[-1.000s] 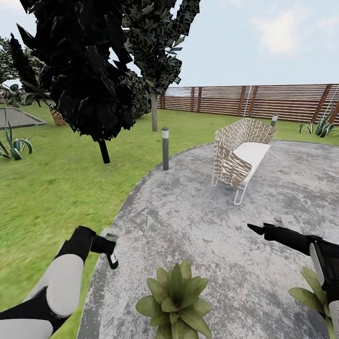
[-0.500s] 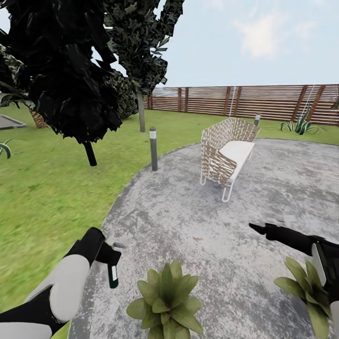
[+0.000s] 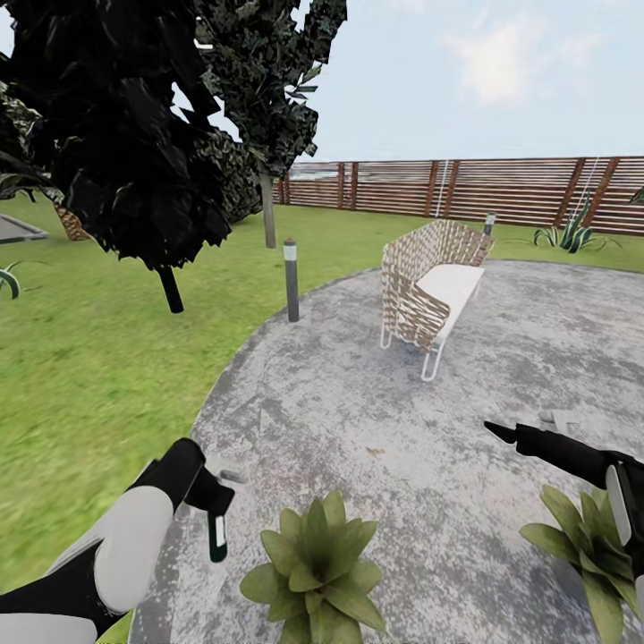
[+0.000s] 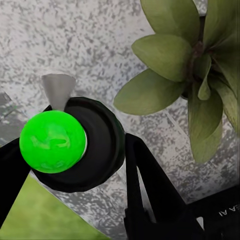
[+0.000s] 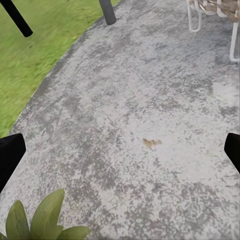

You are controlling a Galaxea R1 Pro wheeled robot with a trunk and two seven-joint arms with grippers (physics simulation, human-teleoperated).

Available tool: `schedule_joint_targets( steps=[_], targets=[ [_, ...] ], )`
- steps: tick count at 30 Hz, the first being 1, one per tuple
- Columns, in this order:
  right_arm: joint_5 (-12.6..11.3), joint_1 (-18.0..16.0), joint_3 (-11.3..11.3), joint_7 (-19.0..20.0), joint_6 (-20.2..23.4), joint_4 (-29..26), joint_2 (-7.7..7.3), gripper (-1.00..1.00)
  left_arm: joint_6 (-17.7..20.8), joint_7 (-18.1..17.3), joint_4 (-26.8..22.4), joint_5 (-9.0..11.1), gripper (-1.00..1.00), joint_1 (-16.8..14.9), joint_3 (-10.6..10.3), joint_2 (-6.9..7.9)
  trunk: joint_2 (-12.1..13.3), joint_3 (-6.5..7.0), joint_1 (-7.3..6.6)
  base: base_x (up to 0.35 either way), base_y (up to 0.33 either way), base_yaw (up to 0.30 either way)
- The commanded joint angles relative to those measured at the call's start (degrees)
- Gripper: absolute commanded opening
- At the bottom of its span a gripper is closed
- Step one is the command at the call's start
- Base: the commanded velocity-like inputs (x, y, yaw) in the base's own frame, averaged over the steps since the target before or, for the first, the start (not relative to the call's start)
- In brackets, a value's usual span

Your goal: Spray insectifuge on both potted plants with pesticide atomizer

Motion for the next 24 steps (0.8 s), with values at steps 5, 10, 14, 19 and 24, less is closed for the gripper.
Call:
schedule_joint_targets(
  steps=[5,10,14,19,24],
  targets=[
    [0.4,-0.1,-0.2,0.4,0.3,-0.1,0.02,1.00,0.3,-0.5,1.1,-0.5,-1.00,0.0,0.3,-0.20,0.0,-0.46,-0.01,0.000,0.000,0.000],
    [0.4,-0.1,-0.2,0.4,0.3,-0.1,0.04,1.00,0.3,-0.5,3.9,-0.6,-1.00,0.0,-1.1,-0.29,0.0,-0.91,-0.01,0.000,0.000,0.000],
    [0.4,-0.1,-0.2,0.4,0.3,-0.1,0.03,1.00,0.3,-0.5,7.3,-0.6,-1.00,0.0,-4.8,-0.27,0.0,-1.26,-0.01,0.000,0.000,0.000],
    [0.4,-0.1,-0.2,0.3,0.3,-0.1,0.02,1.00,0.3,-0.5,8.3,-0.5,-1.00,0.0,-6.6,-0.26,0.0,-1.71,-0.01,0.000,0.000,0.000],
    [0.4,-0.1,-0.2,0.3,0.2,-0.1,0.02,1.00,0.2,-0.4,10.7,-0.5,-1.00,0.0,-6.7,-0.26,0.0,-2.16,-0.01,0.000,0.000,0.000]
  ],
)
